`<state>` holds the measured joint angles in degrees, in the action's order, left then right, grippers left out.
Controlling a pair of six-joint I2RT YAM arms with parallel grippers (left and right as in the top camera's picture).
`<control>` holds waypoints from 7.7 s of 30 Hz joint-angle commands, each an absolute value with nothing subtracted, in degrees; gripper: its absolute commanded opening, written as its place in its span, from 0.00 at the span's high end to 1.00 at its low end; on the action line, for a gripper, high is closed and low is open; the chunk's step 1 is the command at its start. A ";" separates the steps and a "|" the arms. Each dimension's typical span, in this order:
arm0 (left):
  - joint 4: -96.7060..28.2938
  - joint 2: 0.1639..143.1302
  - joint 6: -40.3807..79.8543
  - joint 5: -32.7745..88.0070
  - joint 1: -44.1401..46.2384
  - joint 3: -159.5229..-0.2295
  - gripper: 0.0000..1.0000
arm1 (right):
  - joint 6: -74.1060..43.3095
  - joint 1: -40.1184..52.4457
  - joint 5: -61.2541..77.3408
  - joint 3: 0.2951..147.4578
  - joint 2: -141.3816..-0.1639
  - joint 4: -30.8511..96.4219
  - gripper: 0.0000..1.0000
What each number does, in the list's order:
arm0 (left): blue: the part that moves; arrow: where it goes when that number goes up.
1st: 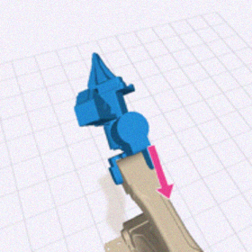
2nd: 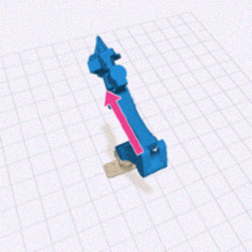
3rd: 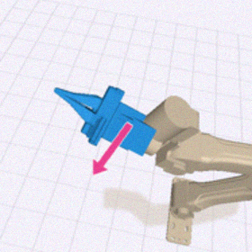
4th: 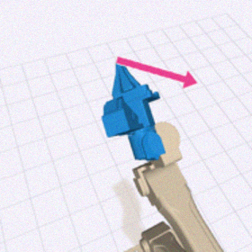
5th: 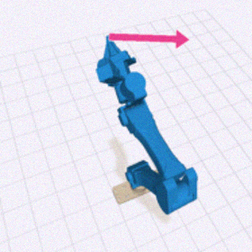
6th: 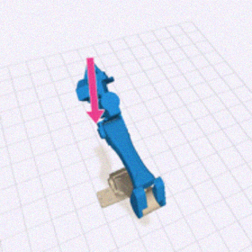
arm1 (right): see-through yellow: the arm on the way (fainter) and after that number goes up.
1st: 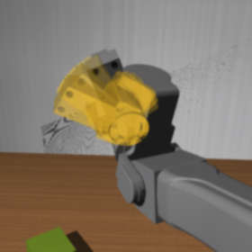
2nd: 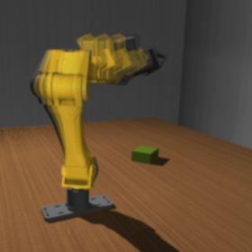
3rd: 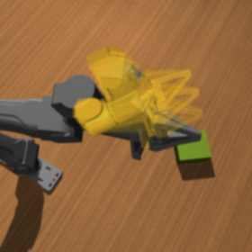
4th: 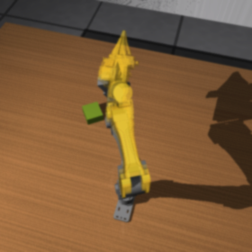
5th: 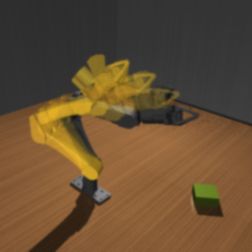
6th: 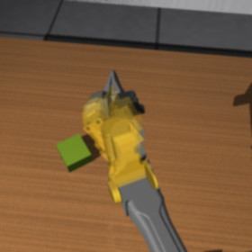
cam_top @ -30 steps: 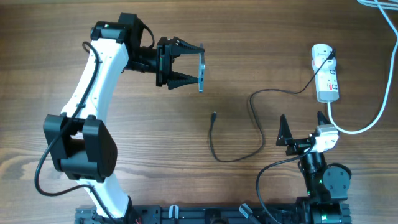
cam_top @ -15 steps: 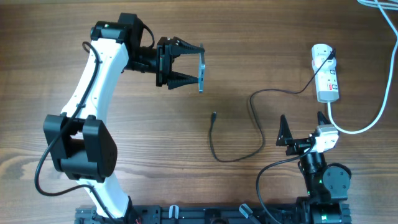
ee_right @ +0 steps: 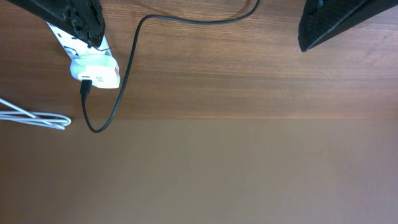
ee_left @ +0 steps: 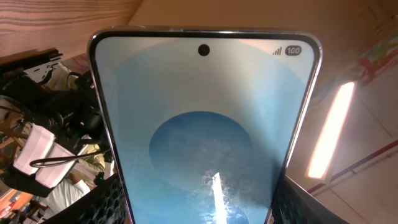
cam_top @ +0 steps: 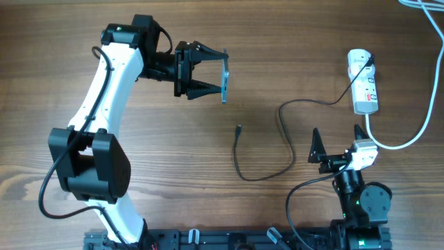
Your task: Plug charger to phone and switch on socket
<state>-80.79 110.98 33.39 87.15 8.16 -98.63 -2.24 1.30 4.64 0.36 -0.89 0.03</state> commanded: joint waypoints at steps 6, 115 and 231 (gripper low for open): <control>-80.88 109.16 33.52 90.37 7.97 -99.88 0.40 | -1.52 0.99 3.90 0.30 -0.54 -0.08 0.00; -82.74 109.16 33.47 90.15 7.99 -99.88 0.42 | -40.07 53.34 -12.82 123.52 -95.15 80.73 0.00; -82.08 109.16 33.47 90.19 7.99 -99.88 0.13 | -50.17 53.39 -28.73 123.33 -103.09 75.59 0.95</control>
<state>-82.06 110.98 33.71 87.53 7.86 -98.76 -45.76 53.21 -28.56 122.45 -102.13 76.18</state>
